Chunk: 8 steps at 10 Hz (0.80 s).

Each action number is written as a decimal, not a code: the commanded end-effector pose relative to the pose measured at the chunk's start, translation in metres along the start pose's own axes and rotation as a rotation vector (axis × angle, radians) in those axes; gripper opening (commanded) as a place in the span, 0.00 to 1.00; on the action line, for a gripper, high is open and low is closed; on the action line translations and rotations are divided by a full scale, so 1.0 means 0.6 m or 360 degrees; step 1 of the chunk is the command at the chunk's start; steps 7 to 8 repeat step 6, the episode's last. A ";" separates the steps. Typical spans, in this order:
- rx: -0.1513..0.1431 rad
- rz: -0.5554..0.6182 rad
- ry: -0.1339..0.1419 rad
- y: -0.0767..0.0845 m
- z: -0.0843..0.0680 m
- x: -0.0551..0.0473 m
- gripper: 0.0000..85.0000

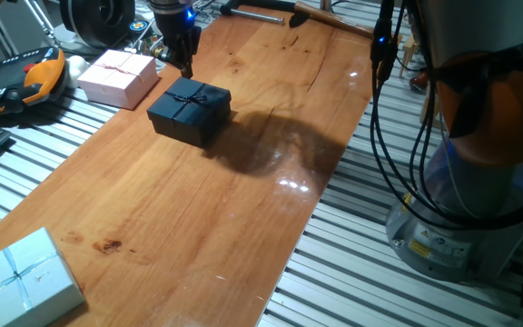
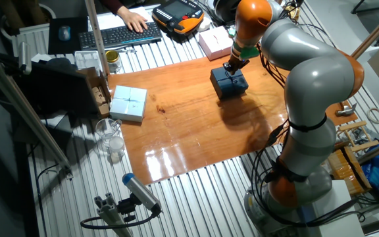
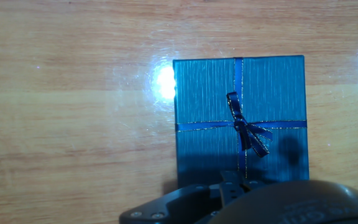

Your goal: Cover the box

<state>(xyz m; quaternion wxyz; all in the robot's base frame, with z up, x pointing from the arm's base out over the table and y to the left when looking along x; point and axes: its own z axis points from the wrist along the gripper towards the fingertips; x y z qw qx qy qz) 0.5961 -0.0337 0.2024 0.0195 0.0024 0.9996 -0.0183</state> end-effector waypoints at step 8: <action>0.0005 -0.0003 -0.0007 0.000 0.000 -0.002 0.00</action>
